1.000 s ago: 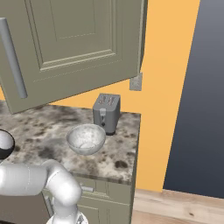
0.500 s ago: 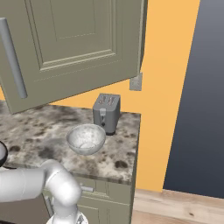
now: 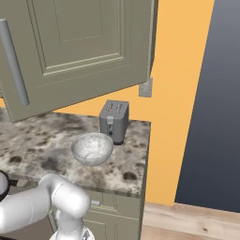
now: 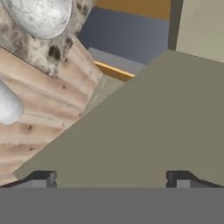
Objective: Open the cabinet and setup a tea strainer by placing it in the bowl upright.
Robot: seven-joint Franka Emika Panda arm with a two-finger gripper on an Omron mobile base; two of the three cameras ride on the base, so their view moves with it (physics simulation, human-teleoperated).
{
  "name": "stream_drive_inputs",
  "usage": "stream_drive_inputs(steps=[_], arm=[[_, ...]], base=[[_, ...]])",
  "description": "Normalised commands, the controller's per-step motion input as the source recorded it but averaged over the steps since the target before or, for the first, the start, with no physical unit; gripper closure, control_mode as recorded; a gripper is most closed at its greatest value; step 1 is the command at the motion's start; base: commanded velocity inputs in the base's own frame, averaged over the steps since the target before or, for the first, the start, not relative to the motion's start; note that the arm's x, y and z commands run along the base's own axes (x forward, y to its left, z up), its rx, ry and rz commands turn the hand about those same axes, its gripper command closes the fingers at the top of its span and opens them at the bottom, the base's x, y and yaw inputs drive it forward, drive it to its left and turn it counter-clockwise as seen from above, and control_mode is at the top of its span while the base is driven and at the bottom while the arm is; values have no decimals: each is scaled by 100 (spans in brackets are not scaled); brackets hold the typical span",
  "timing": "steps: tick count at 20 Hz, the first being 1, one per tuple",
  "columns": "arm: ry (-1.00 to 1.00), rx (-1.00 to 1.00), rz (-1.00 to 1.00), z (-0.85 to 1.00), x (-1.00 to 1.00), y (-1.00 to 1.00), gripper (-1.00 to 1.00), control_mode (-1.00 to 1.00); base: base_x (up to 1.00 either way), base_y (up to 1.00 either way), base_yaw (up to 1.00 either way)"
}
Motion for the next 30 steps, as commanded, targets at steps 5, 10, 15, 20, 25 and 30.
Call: stream_drive_inputs(steps=[5,10,15,20,25,30], arm=[[5,-41,-21,6,3,-47,-100,-100],[6,-29,-27,10,0,-69,-100,-100],[-1,-1,-13,35,-3,-99,-100,-100],[-4,29,12,12,-3,-100,-100,-100],[-5,43,13,1,0,-100,-100,-100],[-5,41,15,0,9,-100,-100,-100]], base=[[0,0,0],[0,0,0],[0,0,0],[0,0,0],[0,0,0],[0,0,0]])
